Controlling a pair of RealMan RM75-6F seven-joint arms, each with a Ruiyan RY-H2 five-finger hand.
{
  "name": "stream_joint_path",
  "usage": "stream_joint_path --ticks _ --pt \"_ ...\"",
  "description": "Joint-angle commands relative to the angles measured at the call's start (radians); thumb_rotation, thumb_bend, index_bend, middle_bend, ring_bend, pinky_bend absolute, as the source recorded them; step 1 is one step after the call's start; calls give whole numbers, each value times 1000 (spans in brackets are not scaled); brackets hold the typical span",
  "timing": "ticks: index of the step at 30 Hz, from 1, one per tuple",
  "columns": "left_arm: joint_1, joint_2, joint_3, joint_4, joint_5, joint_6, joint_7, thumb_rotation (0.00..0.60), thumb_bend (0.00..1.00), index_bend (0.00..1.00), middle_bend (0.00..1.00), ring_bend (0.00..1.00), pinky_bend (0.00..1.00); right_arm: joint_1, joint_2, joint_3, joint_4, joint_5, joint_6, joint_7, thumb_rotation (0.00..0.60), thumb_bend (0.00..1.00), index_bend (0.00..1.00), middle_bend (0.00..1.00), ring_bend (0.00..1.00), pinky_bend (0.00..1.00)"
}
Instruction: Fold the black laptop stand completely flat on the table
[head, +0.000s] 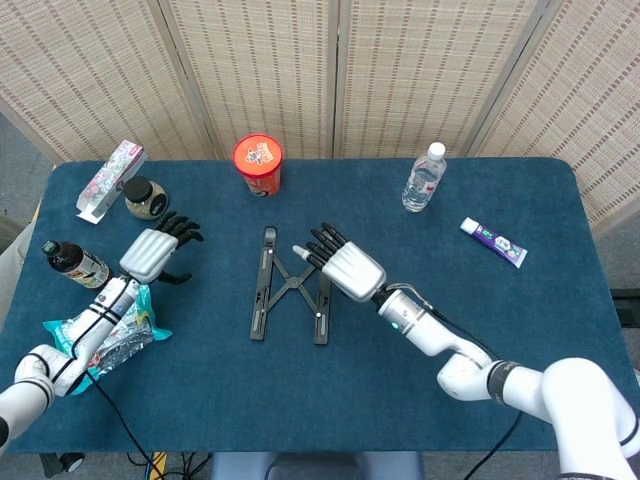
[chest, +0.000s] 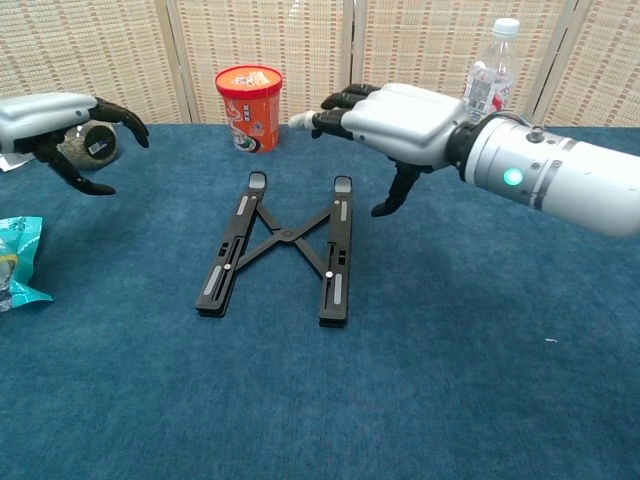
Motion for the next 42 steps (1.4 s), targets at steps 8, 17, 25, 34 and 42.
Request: stream_joint_path --ticks 8,17,25,34,42 --pt "-73 -105 5 94 14 -24 -59 600 161 254 172 99 20 -40 24 -36 -64 -32 19 -85 600 0 0 136 0 16" --pt "-108 -177 20 155 17 -49 -88 600 161 252 172 99 20 -58 -51 -62 22 -61 30 -70 600 0 0 86 0 16" --pt "-128 -244 34 239 18 -71 -93 600 161 228 172 99 20 -64 -113 -68 79 -86 51 -55 600 0 0 62 0 4" --pt "-150 -296 37 331 -1 -151 -143 600 161 223 172 99 19 -69 -116 -70 82 -96 48 -55 600 0 0 62 0 4" --pt "-165 -327 43 375 -11 -203 -182 600 161 223 172 99 19 -65 -134 -68 108 -97 32 -63 600 0 0 61 0 3"
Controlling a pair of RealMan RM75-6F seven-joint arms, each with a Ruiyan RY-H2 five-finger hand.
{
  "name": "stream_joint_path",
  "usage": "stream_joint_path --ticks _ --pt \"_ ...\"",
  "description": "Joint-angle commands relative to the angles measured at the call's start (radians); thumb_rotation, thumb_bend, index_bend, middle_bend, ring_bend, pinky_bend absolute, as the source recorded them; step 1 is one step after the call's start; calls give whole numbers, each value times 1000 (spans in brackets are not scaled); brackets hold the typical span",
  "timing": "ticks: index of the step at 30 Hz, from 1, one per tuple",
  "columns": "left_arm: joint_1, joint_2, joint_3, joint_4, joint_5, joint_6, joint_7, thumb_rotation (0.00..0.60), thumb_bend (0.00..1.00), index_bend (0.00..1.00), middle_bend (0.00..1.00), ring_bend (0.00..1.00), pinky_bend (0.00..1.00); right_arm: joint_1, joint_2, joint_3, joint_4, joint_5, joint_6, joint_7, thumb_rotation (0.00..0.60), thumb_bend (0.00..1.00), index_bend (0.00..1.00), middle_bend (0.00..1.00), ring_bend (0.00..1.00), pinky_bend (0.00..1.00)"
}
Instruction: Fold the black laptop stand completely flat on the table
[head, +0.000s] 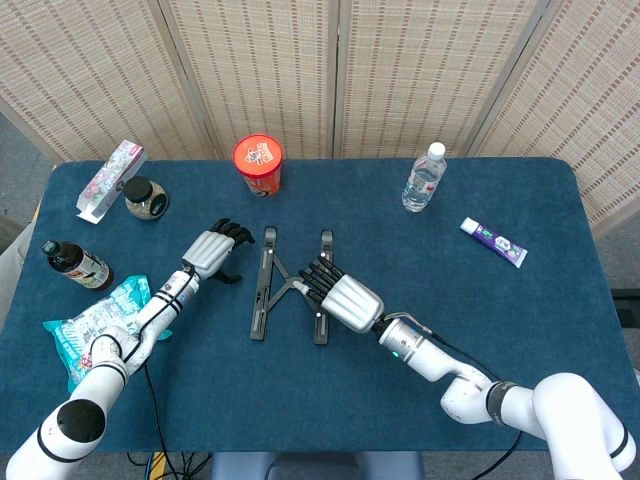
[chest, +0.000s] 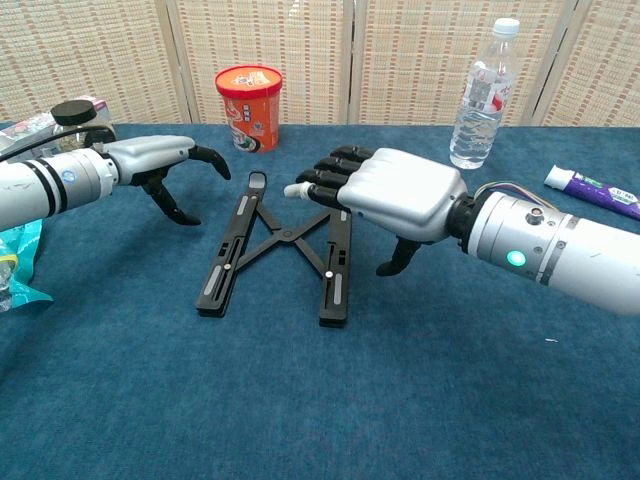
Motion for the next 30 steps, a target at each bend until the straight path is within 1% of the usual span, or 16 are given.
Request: stream_joint_path --ticks 1,14,30 --pt "-4 -9 3 9 -1 -7 -10 600 161 223 172 99 20 5 -13 0 16 -5 -4 -1 600 0 0 60 0 2" --pt "-13 -33 15 29 0 -9 -41 600 161 223 172 98 19 26 -76 7 104 -16 -19 13 600 0 0 56 0 0" --pt "-23 -51 14 39 -11 -25 -80 600 161 223 172 98 20 52 -154 14 233 -25 -18 33 600 0 0 46 0 0"
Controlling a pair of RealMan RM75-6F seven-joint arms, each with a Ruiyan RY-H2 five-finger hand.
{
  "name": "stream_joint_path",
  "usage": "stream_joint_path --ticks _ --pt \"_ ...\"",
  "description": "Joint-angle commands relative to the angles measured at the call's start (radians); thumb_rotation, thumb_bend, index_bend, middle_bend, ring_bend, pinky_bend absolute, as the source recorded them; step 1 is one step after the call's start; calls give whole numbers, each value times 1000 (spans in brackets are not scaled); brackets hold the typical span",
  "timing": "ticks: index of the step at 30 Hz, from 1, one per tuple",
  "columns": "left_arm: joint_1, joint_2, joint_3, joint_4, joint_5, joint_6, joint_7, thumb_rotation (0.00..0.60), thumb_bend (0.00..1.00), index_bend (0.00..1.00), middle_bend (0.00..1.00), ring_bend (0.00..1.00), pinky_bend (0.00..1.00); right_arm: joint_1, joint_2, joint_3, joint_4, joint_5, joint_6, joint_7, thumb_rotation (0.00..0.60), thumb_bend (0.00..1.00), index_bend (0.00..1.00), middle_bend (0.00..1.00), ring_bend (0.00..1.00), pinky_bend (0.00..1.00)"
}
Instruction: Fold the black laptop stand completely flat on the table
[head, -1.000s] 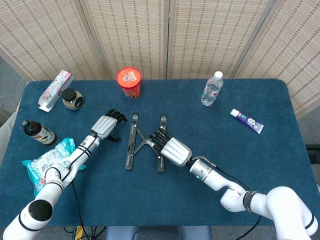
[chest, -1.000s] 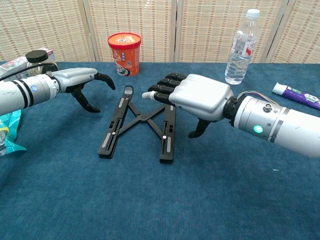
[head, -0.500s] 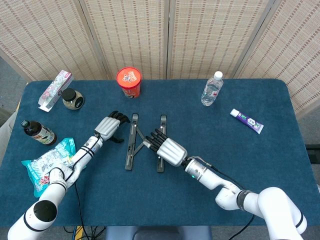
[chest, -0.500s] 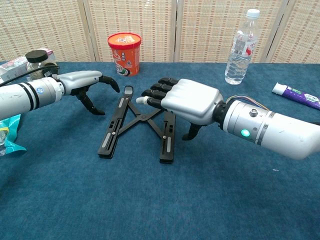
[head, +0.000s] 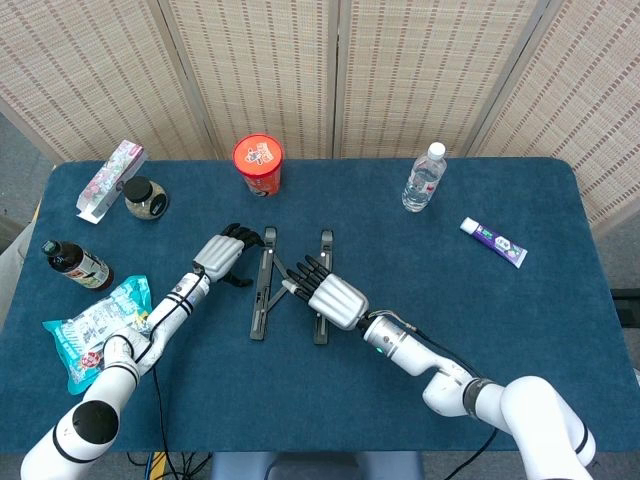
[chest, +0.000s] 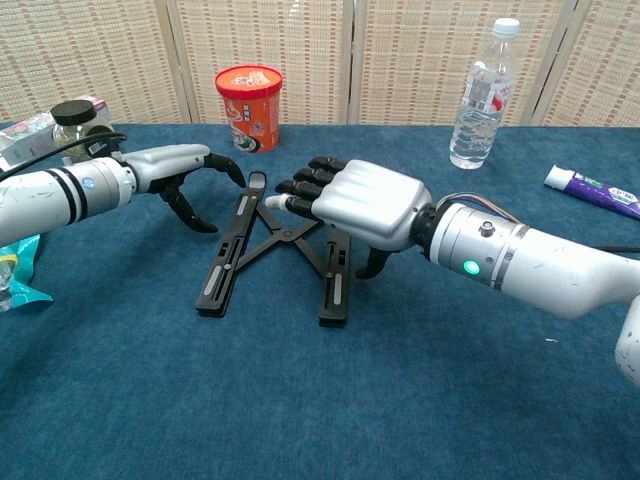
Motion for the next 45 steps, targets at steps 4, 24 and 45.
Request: stream_joint_path --ticks 4,24,45 --pt "0 -3 0 2 -3 -1 -11 600 160 223 172 98 19 11 -34 -2 52 -10 10 17 600 0 0 43 0 0" --pt "-6 -13 6 6 -3 -17 -35 600 161 223 172 98 18 25 -93 -17 135 -34 42 44 600 0 0 25 0 0" --pt "-7 -18 18 9 4 -20 -58 600 161 223 172 98 19 34 -182 -15 284 -43 108 104 600 0 0 0 0 0"
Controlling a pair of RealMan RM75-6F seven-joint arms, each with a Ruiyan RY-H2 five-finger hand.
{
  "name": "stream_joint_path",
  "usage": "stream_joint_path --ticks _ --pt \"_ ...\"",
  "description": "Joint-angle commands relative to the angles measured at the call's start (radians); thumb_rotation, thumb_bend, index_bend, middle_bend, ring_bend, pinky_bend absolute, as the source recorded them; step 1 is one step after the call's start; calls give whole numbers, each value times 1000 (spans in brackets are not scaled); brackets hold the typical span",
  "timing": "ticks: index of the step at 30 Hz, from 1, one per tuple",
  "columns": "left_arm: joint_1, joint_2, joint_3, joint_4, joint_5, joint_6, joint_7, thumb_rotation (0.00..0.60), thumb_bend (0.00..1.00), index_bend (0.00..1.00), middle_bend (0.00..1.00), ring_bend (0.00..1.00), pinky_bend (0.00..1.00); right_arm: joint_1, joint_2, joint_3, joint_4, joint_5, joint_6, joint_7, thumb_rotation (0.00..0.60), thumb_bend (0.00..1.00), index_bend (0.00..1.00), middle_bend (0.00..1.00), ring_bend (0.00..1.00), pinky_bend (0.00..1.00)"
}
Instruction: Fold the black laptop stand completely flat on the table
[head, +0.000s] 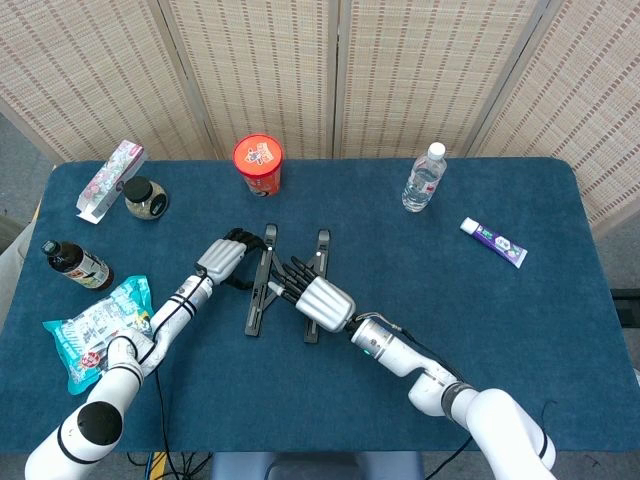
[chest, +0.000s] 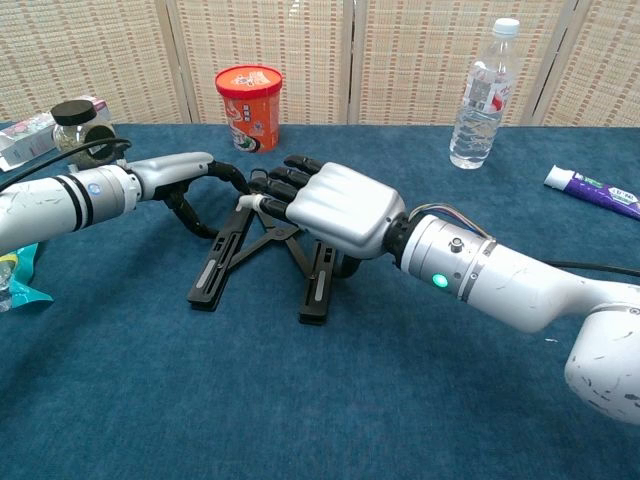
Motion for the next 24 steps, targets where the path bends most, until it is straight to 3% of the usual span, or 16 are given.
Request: stream_joint_path --ticks 1,24 --pt "-1 -1 2 1 2 3 2 600 161 223 172 98 19 6 -7 0 10 -1 3 5 600 0 0 0 0 0" --pt "-1 7 27 -5 31 66 -24 600 161 232 172 99 33 47 33 -17 -30 -13 -27 33 600 0 0 0 0 0"
